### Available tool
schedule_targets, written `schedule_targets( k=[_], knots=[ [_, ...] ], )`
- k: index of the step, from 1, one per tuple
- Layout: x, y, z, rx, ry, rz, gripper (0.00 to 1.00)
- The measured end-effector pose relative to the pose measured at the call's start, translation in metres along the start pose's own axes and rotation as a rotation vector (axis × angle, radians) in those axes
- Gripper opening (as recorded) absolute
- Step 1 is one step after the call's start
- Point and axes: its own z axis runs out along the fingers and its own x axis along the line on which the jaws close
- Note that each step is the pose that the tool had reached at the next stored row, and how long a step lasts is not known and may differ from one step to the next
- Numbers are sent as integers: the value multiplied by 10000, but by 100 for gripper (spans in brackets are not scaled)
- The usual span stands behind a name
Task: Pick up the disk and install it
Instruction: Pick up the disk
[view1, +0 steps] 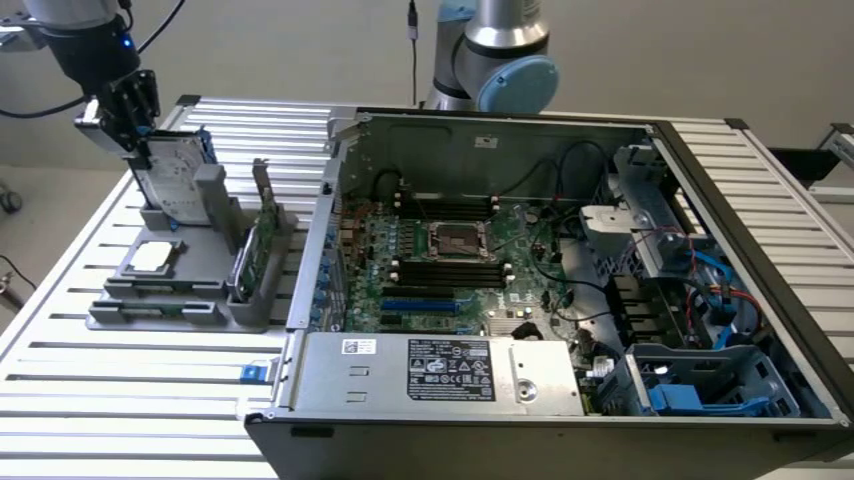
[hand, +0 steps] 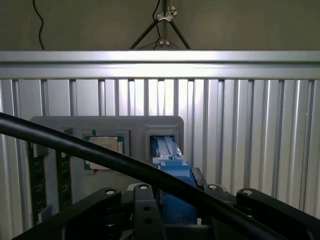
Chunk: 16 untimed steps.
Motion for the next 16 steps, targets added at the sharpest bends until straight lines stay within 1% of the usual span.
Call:
schedule_targets(
  k=[4, 6, 7, 16],
  knots=[
    [0, 0, 0, 1, 1, -1, 38],
    [0, 0, 0, 1, 2, 0, 36],
    [0, 1, 0, 0, 3, 0, 33],
    [0, 1, 0, 1, 3, 0, 33]
  ],
)
